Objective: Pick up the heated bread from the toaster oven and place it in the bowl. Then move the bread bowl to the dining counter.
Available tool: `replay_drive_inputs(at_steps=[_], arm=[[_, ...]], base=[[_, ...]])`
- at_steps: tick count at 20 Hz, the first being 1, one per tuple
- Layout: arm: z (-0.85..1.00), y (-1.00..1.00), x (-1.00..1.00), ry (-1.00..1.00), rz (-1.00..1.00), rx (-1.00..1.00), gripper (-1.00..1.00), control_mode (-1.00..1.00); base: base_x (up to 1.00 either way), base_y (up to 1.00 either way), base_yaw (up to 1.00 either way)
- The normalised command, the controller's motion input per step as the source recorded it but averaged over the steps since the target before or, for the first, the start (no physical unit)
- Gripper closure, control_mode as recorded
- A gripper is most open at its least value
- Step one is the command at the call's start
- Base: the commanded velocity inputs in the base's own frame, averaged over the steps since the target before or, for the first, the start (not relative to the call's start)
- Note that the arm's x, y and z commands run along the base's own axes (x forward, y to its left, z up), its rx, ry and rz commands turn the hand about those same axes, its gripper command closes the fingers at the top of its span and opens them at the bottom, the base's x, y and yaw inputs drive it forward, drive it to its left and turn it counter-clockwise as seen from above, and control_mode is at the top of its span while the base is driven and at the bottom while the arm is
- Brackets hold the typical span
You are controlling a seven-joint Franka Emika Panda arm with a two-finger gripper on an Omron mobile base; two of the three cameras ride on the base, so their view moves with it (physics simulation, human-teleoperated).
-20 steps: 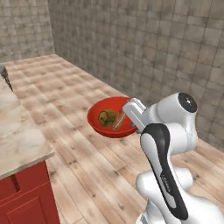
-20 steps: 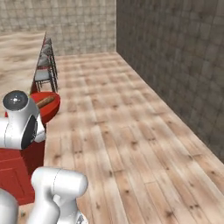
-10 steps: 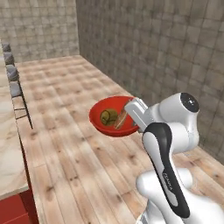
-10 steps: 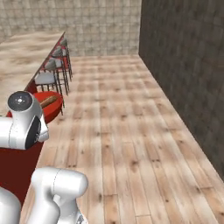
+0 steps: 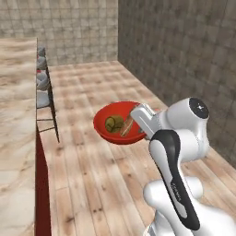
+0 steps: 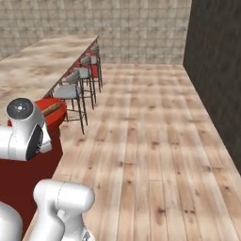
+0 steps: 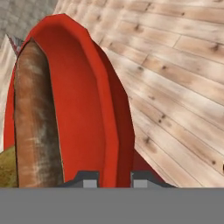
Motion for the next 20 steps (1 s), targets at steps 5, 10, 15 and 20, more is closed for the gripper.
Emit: replay_drive_inputs(at_steps=[5,10,15,20], arm=[[0.00,0.00,0.00,0.00,0.00,0.00,1.00,1.00],[0.00,0.00,0.00,0.00,0.00,0.00,1.00,1.00],[0.00,0.00,0.00,0.00,0.00,0.00,1.00,1.00],[0.00,0.00,0.00,0.00,0.00,0.00,1.00,1.00]], base=[[1.00,-0.24,0.28],[1.00,-0.42,0.30],[1.00,-0.55,0.38],[1.00,-0.50,0.53]])
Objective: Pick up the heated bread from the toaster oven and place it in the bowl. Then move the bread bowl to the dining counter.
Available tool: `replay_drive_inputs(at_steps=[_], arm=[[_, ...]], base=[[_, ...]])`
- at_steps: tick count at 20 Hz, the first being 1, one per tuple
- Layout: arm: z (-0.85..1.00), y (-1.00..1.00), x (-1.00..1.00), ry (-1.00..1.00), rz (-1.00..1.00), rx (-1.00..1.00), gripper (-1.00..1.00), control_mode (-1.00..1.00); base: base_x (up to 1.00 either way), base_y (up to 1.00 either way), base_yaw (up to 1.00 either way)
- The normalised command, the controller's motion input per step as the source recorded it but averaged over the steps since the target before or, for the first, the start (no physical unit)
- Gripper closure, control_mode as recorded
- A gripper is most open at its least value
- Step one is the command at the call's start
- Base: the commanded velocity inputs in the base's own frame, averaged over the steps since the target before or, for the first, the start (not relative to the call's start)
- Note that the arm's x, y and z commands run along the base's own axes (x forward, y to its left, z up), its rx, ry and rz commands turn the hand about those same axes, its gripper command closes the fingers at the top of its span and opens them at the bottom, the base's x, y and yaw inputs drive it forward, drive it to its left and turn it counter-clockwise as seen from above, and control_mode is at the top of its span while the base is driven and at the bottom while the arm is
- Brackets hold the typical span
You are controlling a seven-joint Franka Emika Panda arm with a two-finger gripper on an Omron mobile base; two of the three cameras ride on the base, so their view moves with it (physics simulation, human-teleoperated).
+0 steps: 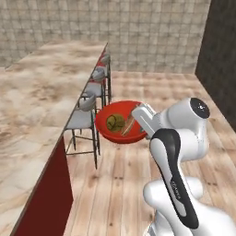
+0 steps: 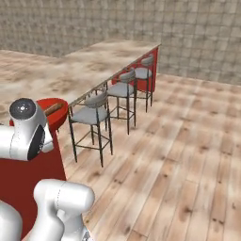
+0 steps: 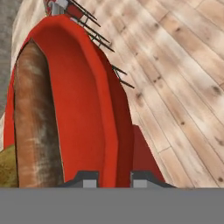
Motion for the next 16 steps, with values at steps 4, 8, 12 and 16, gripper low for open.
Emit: replay_drive_inputs(at_steps=[4,8,12,16], arm=[[0.00,0.00,0.00,0.00,0.00,0.00,1.00,1.00],[0.00,0.00,0.00,0.00,0.00,0.00,1.00,1.00],[0.00,0.00,0.00,0.00,0.00,0.00,1.00,1.00],[0.00,0.00,0.00,0.00,0.00,0.00,1.00,1.00]], base=[[1.00,-0.37,0.45],[1.00,-0.46,0.47],[0.75,-0.44,0.54],[0.39,-0.21,0.52]])
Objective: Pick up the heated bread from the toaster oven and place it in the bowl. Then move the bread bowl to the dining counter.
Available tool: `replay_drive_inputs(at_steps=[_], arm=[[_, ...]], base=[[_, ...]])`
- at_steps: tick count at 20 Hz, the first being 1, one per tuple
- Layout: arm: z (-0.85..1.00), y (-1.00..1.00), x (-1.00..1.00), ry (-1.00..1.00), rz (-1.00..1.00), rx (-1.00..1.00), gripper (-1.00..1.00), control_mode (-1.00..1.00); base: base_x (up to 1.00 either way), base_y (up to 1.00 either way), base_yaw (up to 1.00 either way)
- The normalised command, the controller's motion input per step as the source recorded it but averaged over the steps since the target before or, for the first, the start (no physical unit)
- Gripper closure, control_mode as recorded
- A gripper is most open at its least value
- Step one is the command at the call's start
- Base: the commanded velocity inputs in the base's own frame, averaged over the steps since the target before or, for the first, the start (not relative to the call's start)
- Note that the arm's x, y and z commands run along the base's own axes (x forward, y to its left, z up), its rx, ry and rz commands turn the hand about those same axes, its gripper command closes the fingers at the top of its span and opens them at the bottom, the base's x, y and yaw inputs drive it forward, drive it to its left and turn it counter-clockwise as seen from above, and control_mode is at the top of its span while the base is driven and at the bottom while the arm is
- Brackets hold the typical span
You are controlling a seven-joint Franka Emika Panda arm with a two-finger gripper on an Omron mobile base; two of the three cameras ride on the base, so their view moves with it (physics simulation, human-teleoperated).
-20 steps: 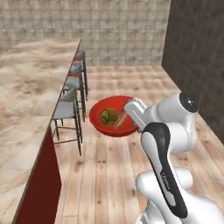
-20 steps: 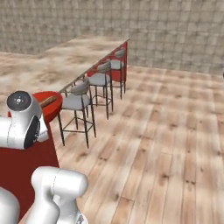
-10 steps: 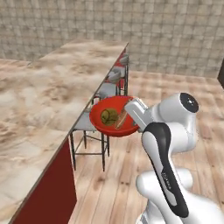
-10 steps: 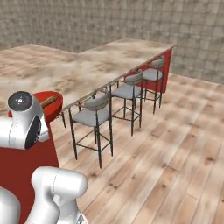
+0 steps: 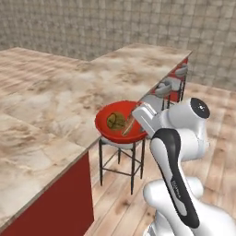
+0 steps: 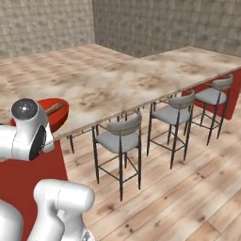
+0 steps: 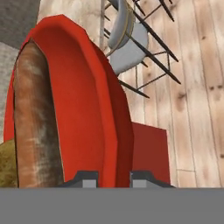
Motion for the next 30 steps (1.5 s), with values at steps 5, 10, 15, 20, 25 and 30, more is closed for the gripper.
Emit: replay_drive_inputs(at_steps=[5,10,15,20,25,30], arm=[[0.00,0.00,0.00,0.00,0.00,0.00,1.00,1.00],[0.00,0.00,0.00,0.00,0.00,0.00,1.00,1.00],[0.00,0.00,0.00,0.00,0.00,0.00,1.00,1.00],[0.00,-0.08,0.40,0.01,-0.01,0.00,1.00,-1.00],[0.00,-0.03,1.00,0.04,-0.11,0.02,1.00,-1.00],[-0.14,0.20,1.00,0.18,-0.17,0.06,1.00,-1.00]], base=[[0.57,-0.06,0.38],[0.98,-0.09,0.16],[0.82,-0.30,0.09],[0.51,-0.27,0.00],[0.00,0.00,0.00],[0.00,0.00,0.00]])
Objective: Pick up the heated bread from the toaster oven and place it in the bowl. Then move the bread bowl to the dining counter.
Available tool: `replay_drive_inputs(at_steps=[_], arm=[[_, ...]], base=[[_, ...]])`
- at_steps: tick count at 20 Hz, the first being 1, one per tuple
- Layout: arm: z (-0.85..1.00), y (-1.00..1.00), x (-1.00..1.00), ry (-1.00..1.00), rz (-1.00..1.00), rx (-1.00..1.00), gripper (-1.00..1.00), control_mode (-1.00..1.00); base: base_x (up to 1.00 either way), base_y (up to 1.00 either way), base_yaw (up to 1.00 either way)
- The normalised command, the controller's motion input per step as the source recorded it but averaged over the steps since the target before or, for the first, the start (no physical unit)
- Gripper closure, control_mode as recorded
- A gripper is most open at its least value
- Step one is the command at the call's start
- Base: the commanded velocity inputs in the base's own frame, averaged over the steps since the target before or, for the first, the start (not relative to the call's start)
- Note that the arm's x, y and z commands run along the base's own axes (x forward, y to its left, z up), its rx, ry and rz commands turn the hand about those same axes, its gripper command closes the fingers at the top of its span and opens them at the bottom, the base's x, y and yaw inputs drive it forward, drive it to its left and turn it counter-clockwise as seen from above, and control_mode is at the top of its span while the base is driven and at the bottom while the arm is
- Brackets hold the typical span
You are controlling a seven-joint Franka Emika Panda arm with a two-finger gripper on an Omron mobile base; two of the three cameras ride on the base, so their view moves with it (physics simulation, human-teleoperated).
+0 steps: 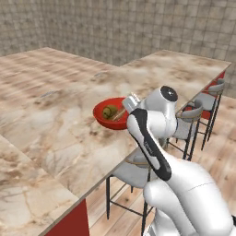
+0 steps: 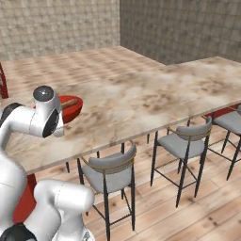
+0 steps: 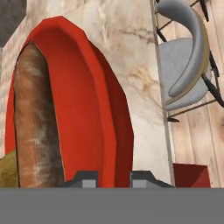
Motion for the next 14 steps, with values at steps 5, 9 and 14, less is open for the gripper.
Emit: replay_drive_inputs(at_steps=[5,9,14], arm=[[-0.24,0.13,0.81,0.06,-0.06,0.05,1.00,-1.00],[-0.52,0.22,0.89,0.00,-0.02,0.00,1.00,-1.00],[-0.86,0.36,0.99,-0.03,-0.01,-0.01,1.00,-1.00]], base=[[0.00,0.00,0.00],[0.00,0.00,0.00],[0.00,0.00,0.00]])
